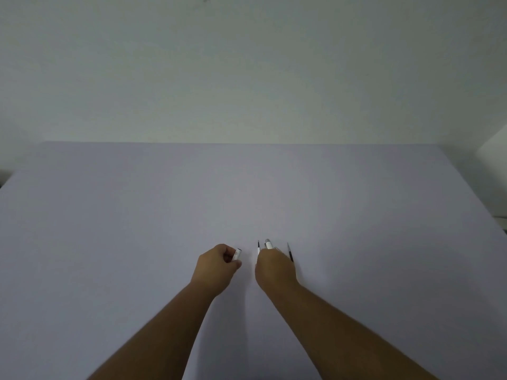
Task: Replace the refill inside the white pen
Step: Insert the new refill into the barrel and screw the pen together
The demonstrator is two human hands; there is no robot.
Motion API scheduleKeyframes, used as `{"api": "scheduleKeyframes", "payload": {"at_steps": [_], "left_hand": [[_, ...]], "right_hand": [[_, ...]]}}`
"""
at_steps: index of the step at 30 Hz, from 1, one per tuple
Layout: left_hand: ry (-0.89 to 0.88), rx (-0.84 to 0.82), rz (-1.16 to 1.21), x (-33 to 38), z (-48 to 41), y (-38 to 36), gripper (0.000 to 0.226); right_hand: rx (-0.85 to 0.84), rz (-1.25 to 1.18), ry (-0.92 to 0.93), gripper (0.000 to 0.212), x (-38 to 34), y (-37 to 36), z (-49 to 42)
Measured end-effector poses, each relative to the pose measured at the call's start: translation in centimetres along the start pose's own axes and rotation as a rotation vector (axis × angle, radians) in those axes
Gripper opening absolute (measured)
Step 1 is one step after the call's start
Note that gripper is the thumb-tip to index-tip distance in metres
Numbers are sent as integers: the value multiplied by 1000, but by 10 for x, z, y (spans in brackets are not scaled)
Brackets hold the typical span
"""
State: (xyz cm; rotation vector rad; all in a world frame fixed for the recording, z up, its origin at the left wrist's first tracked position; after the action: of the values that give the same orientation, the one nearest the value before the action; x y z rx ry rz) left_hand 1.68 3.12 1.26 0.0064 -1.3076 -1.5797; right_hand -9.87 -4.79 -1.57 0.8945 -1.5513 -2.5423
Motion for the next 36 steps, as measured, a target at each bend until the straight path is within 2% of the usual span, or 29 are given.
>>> {"api": "scheduleKeyframes", "payload": {"at_steps": [4,5,9,11,15,24,30,34,36], "left_hand": [[2,-7,-6,-2,2,1,8],[1,-9,-6,-2,2,1,8],[-14,-18,-28,0,1,3,8],[-19,-22,-30,4,0,3,8],[-35,-23,-33,12,-1,1,10],[-54,-20,-19,22,-1,1,11],[-44,-28,83,30,-1,1,21],[-72,-34,53,32,-1,2,11],[-85,-29,39,35,-1,2,10]], "right_hand": [[34,-187,-141,32,-2,4,1],[50,-277,-174,34,-3,8,-1],[184,-782,-191,21,-8,33,-8],[197,-952,-196,20,-10,41,-9],[156,-1020,-179,12,-11,48,-7],[76,-1013,-150,10,-5,54,-7],[-5,-1034,-147,11,1,54,-6],[120,-1228,-141,16,3,64,-9],[139,-1221,-118,15,6,70,-12]]}}
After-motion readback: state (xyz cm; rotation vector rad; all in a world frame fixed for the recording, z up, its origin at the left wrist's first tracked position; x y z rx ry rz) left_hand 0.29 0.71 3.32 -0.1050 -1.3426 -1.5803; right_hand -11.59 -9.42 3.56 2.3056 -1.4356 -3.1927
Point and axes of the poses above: each hand's wrist, its own z-axis away from the middle knuckle, its own y-axis out of the back of the hand, x = y × z, the point moved 2 cm from there along -z, towards the middle knuckle, and after that the axes turned 12 degrees about -z, right-handed, at the moved point
